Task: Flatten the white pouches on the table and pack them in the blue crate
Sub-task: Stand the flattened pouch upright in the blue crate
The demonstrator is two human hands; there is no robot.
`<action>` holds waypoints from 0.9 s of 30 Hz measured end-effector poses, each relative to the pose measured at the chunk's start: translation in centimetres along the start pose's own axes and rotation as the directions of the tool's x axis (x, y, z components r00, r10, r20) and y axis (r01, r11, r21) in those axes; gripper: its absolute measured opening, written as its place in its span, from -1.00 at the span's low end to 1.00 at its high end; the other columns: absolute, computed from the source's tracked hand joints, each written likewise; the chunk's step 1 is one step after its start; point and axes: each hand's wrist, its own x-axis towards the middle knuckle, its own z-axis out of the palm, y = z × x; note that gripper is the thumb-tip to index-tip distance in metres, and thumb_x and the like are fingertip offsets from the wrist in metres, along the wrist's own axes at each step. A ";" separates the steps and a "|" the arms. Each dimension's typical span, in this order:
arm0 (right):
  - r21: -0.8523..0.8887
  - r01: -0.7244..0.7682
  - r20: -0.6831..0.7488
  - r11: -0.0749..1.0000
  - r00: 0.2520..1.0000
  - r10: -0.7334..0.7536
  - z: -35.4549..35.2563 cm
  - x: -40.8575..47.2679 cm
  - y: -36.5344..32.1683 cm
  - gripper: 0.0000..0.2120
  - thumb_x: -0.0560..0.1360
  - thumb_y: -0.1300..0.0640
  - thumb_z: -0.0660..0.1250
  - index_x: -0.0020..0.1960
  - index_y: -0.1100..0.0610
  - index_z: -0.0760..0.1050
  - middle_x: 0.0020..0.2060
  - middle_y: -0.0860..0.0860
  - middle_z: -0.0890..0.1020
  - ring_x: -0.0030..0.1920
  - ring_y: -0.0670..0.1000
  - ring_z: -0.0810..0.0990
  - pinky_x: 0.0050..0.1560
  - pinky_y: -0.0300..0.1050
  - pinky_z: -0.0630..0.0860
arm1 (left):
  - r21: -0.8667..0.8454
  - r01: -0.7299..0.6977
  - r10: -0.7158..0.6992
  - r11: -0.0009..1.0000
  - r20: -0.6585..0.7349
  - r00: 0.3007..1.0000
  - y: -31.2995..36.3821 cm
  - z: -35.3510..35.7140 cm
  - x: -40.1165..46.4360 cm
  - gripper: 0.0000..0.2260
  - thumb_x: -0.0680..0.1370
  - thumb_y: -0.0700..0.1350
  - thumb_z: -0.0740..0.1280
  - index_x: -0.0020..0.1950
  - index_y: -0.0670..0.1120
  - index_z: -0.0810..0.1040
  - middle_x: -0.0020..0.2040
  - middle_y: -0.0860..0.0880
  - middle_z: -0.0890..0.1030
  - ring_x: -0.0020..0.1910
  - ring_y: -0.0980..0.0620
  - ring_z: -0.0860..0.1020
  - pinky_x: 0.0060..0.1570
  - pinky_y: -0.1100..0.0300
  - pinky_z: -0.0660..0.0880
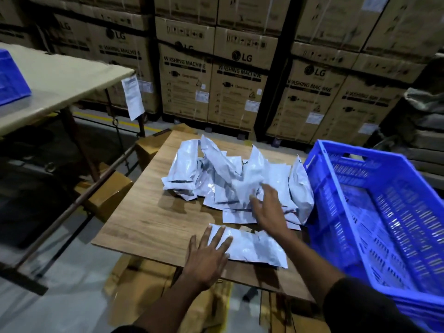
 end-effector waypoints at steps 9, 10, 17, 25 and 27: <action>-0.621 0.174 0.162 0.764 0.983 -0.091 4.7 -10.5 6.0 -0.45 0.68 -0.11 -0.14 0.30 0.06 0.55 0.29 0.01 0.59 0.35 0.12 0.52 0.26 0.32 0.45 | 0.018 -0.100 0.102 0.995 -0.124 0.987 3.2 0.3 1.9 -0.51 0.65 0.07 0.03 0.43 -0.10 0.54 0.48 -0.10 0.47 0.49 -0.08 0.40 0.44 -0.16 0.32; -0.636 0.165 0.169 0.754 0.983 -0.072 4.8 -10.6 6.3 -0.40 0.69 -0.12 -0.21 0.33 0.04 0.53 0.32 0.00 0.57 0.38 0.12 0.50 0.29 0.34 0.40 | 0.008 -0.096 0.096 0.995 -0.140 0.986 3.2 0.5 2.0 -0.51 0.65 0.08 0.03 0.44 -0.08 0.52 0.47 -0.10 0.48 0.48 -0.09 0.41 0.43 -0.16 0.37; -0.630 0.174 0.257 0.757 0.966 -0.008 5.2 -10.5 6.3 -0.49 0.67 -0.14 -0.19 0.50 -0.11 0.30 0.49 -0.08 0.37 0.49 0.17 0.33 0.31 0.46 0.27 | 0.005 -0.088 0.087 0.996 -0.216 0.972 3.0 0.5 3.1 -0.59 0.67 0.10 0.01 0.41 0.00 0.45 0.39 -0.14 0.51 0.48 -0.17 0.38 0.47 -0.17 0.29; -0.616 0.189 0.318 0.765 0.948 0.021 5.6 -10.1 7.2 -0.46 0.65 -0.19 -0.17 0.61 -0.14 0.05 0.60 -0.17 0.05 0.61 0.11 -0.04 0.43 0.45 -0.05 | 0.035 -0.042 0.048 0.999 -0.217 0.975 2.7 1.7 3.0 -0.47 0.66 0.13 0.04 0.48 -0.13 0.47 0.44 -0.12 0.50 0.49 -0.16 0.39 0.45 -0.16 0.15; -0.627 0.186 0.315 0.756 0.949 0.028 5.7 -10.3 7.2 -0.49 0.65 -0.17 -0.09 0.57 -0.11 0.20 0.57 -0.14 0.21 0.57 0.12 0.14 0.39 0.45 0.06 | 0.023 -0.038 0.043 0.999 -0.235 0.971 2.8 1.7 2.8 -0.48 0.65 0.12 0.06 0.48 -0.12 0.48 0.44 -0.11 0.50 0.49 -0.16 0.40 0.43 -0.16 0.17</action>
